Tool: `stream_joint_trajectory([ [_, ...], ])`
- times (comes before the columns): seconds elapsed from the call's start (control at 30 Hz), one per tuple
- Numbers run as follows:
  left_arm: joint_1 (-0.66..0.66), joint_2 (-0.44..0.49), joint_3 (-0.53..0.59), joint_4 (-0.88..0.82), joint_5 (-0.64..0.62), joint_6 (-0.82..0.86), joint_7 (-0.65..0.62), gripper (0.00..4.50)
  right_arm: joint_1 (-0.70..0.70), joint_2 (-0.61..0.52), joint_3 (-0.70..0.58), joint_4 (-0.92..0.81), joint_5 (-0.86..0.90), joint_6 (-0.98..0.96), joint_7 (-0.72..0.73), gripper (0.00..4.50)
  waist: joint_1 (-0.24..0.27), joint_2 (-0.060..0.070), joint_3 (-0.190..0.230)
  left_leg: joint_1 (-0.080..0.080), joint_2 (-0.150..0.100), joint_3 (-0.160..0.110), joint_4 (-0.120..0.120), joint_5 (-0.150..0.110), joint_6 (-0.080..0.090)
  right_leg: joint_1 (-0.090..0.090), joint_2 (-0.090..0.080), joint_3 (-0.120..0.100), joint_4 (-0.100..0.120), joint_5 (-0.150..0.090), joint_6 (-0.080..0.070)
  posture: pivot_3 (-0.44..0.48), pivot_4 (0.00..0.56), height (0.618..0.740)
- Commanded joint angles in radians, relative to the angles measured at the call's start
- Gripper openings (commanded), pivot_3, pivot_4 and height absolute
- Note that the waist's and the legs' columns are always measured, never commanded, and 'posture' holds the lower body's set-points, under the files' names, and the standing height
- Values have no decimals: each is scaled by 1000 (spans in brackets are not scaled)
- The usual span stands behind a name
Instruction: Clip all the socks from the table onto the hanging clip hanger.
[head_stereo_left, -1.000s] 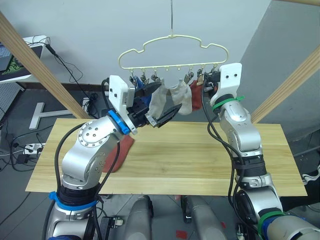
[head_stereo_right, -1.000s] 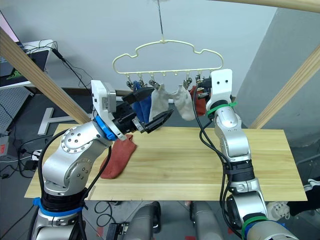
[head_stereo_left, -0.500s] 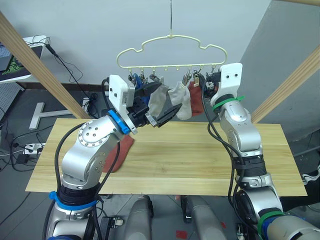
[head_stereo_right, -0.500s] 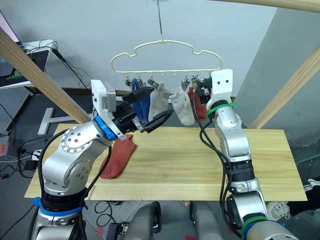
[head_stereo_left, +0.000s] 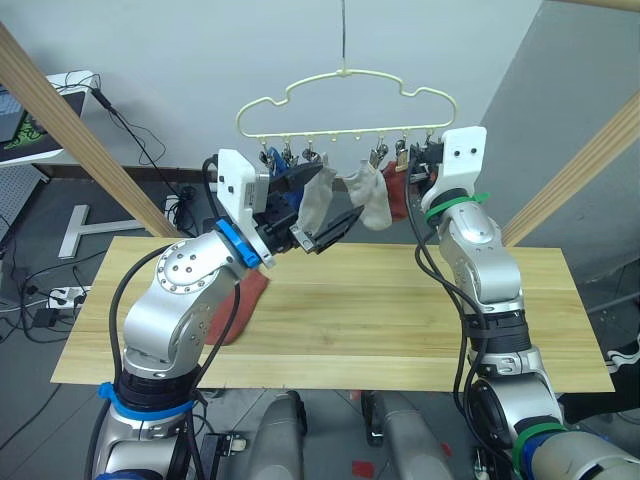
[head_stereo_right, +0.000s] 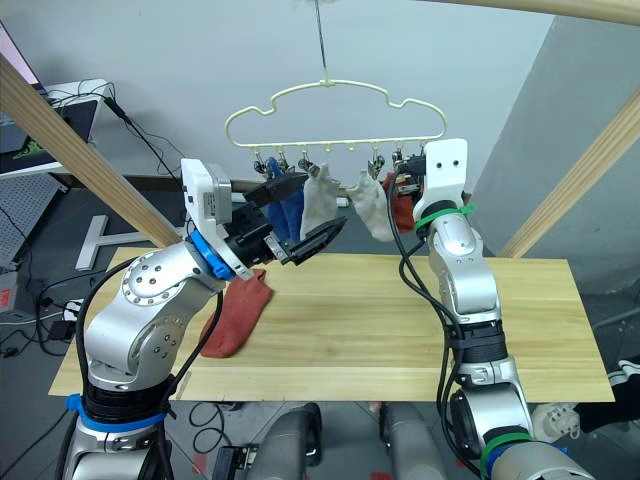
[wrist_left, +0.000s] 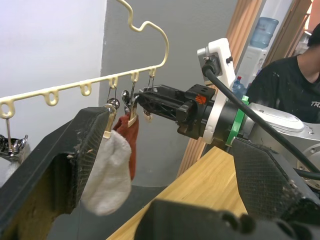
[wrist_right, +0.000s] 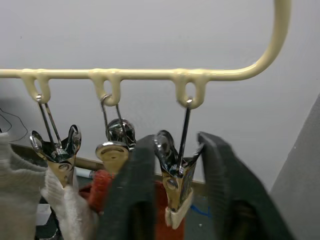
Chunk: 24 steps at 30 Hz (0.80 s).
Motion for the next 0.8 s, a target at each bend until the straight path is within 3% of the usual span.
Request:
stream_joint_trajectory([
  [0.03,-8,-1,-3,-52,-12,-6,4,4500,-29,1,-4,-18,-1,-21,2,1313,0,0,0,0,0,0,0,0,0,0,0,0,0,0,0,10,324,740],
  [0.57,-9,0,-4,-58,-16,3,9,4500,-33,9,-1,-12,0,-27,12,1313,0,0,0,0,0,0,0,0,0,0,0,0,0,0,0,11,328,740],
  [0.73,-8,1,-4,-61,-18,5,9,4500,-35,10,1,-11,-9,-25,0,2969,0,0,0,0,0,0,0,0,0,0,0,0,0,0,0,11,328,740],
  [0.8,-9,1,-4,-60,-17,5,10,4500,-37,11,1,-8,-9,-24,-2,3219,0,0,0,0,0,0,0,0,0,0,0,0,0,0,0,12,329,740],
])
